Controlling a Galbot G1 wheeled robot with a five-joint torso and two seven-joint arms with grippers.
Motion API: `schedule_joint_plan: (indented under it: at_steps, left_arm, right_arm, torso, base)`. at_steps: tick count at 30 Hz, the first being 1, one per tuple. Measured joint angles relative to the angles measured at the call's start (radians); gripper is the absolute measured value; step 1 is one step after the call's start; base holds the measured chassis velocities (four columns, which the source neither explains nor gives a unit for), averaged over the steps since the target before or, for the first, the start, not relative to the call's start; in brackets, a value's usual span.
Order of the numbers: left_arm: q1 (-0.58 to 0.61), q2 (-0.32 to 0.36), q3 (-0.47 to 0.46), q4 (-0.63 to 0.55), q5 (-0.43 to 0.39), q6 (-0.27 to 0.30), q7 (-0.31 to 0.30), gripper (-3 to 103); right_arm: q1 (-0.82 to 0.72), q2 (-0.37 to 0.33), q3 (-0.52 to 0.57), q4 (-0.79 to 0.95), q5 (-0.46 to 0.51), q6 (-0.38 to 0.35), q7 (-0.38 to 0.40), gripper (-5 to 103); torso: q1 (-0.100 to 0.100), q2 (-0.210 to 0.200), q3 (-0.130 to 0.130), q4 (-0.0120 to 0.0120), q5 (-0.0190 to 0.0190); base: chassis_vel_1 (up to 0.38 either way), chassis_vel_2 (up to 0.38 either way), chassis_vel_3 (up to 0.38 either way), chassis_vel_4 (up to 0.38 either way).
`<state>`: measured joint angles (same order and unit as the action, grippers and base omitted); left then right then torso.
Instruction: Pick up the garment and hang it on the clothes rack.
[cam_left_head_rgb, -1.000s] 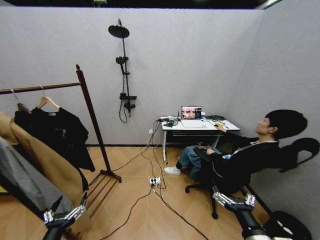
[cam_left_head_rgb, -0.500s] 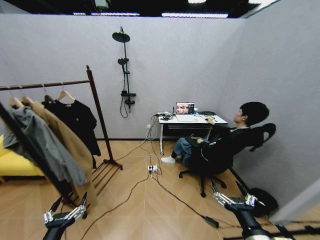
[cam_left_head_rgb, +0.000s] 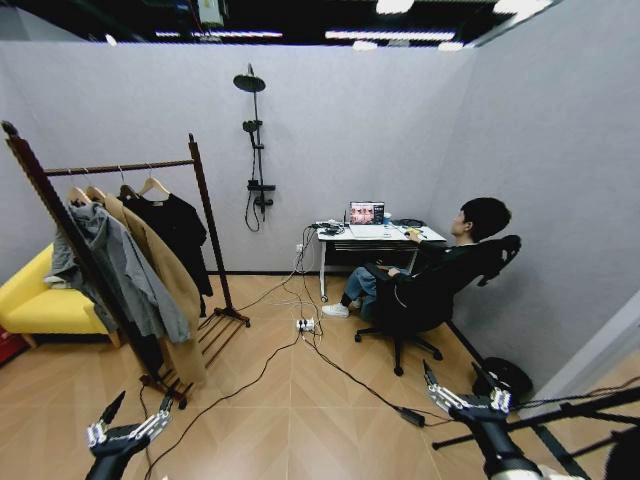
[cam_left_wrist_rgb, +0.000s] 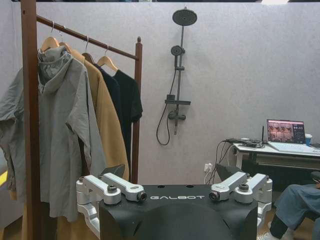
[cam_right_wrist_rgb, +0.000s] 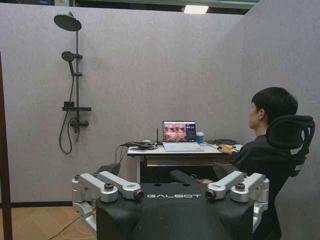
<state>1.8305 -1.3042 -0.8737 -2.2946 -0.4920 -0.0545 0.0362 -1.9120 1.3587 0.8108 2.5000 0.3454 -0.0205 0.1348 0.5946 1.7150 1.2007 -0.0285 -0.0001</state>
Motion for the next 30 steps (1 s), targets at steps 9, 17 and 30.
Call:
schedule_joint_plan:
  at_steps: [9,17,30]
  left_arm:
    - [0.000,0.000,0.000,0.000,0.000,0.000,0.000,100]
    - [0.000,0.000,0.000,0.000,0.000,0.000,0.000,100]
    - [0.000,0.000,0.000,0.000,0.000,0.000,0.000,100]
  right_arm:
    - [0.000,0.000,0.000,0.000,0.000,0.000,0.000,100]
    - [0.000,0.000,0.000,0.000,0.000,0.000,0.000,100]
    - [0.000,0.000,0.000,0.000,0.000,0.000,0.000,100]
  torso:
    - [-0.002,0.001,-0.001,0.0003,0.0003]
    - [-0.002,0.001,-0.001,0.0002,-0.0002]
    - [-0.001,0.001,0.000,0.0002,0.0001]
  base:
    - [0.013,0.027,-0.001,-0.032]
    - [0.106,0.068,-0.090,-0.059]
    - [-0.001,-0.002,0.004,0.000]
